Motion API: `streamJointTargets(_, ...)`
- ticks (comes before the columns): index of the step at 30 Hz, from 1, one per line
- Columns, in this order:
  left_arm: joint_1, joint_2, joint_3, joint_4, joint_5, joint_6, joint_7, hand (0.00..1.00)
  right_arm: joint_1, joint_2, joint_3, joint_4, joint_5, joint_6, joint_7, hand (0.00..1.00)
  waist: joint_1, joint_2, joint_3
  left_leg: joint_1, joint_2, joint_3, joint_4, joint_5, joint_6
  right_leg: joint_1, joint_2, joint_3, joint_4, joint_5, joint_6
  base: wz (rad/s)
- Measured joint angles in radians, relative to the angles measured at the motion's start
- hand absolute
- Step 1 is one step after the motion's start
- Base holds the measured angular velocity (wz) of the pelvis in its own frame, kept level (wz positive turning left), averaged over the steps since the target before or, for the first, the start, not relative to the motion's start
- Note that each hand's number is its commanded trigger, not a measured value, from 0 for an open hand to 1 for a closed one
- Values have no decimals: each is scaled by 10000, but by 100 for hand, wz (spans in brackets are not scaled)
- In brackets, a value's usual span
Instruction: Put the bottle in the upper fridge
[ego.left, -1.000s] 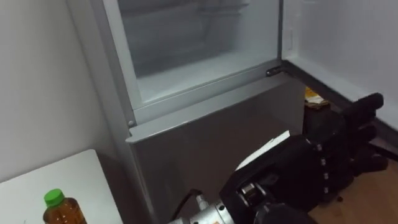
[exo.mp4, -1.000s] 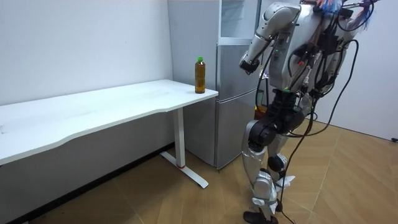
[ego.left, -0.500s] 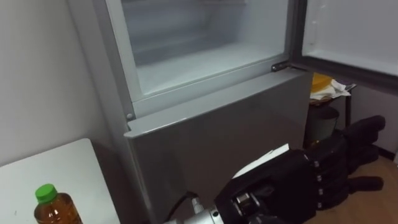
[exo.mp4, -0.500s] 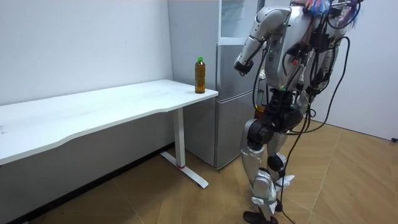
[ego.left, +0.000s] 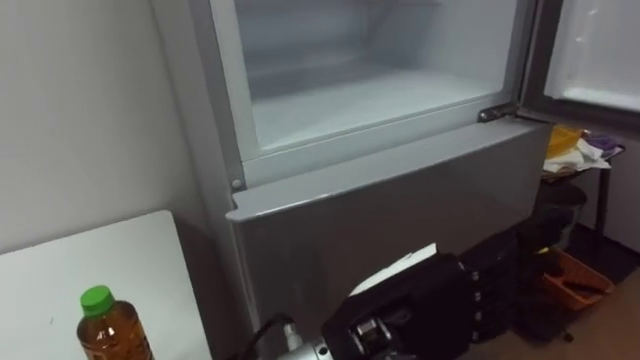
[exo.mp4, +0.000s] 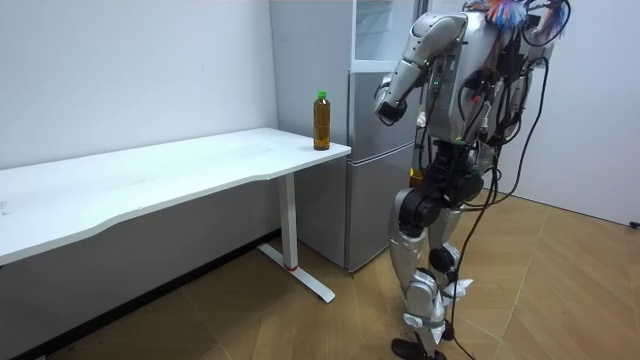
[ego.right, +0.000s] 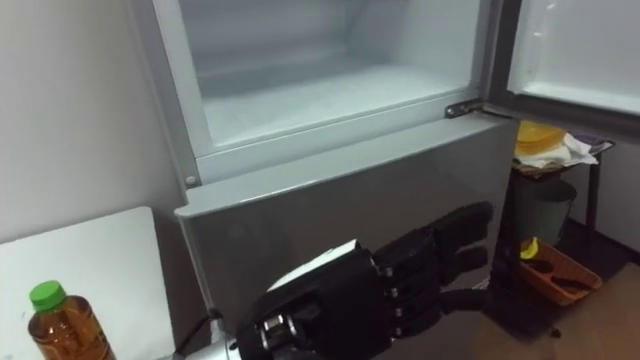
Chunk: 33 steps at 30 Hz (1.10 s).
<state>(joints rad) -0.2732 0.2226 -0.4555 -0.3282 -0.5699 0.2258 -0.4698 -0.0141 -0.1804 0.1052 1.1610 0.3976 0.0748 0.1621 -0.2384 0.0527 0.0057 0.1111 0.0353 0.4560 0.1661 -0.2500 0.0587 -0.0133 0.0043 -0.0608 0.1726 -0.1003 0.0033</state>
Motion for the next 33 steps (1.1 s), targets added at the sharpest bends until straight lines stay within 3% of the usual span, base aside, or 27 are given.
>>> streamJointTargets(3,552,270,315,-8,481,-48,-13,0,32,5,-20,7,-21,-173,1,0,90,-140,-45,-42,16,-347,42,31,-47,180,5,-231,-44,-35,-53,28)
streamJointTargets(6,1136,354,729,-83,507,-142,-17,0,207,-22,-25,-60,-26,-357,-84,0,470,-153,-69,-121,24,-561,61,49,-75,167,11,-340,-72,-72,-87,15)
streamJointTargets(8,1836,387,1033,-88,562,-380,-52,0,424,-10,-24,-66,-36,-421,-78,0,802,-163,-68,-130,28,-652,46,66,-105,169,-21,-540,-40,-144,-125,11)
streamJointTargets(11,2962,588,1329,13,1188,-571,-145,0,682,7,-107,-353,-263,-430,-74,0,871,-203,-59,-145,9,-1058,61,92,-146,300,-47,-794,-75,-216,-159,25)
streamJointTargets(17,4952,735,1615,897,2134,-615,-236,0,967,-7,-195,-1050,-982,-567,-55,0,1066,-393,-70,-293,-16,-1658,281,99,-176,352,-131,-1281,-34,-457,-203,28)
streamJointTargets(21,5303,894,1778,1467,2131,-664,-216,0,1157,-133,-178,-1297,-974,-836,-112,0,1317,-355,-59,-290,-10,-1702,306,97,-179,401,-138,-1320,-13,-474,-202,7)
streamJointTargets(28,5535,983,1822,2685,2637,-1506,-138,0,1475,-194,-200,-2259,-1711,-1010,-553,0,1403,-288,-25,-268,-21,-1754,226,105,-192,486,-165,-1371,175,-523,-217,2)
streamJointTargets(31,5570,971,1859,3576,3016,-1552,-129,0,1574,-196,-211,-2549,-1766,-1086,-593,0,1402,-307,-14,-222,-45,-1867,233,110,-198,484,-174,-1431,152,-539,-216,7)
streamJointTargets(33,5746,910,1999,4123,3534,-1837,-110,0,1810,-199,-216,-3029,-1745,-1089,-647,0,1429,-309,-12,-106,-67,-1871,209,110,-199,534,-191,-1424,164,-614,-209,0)
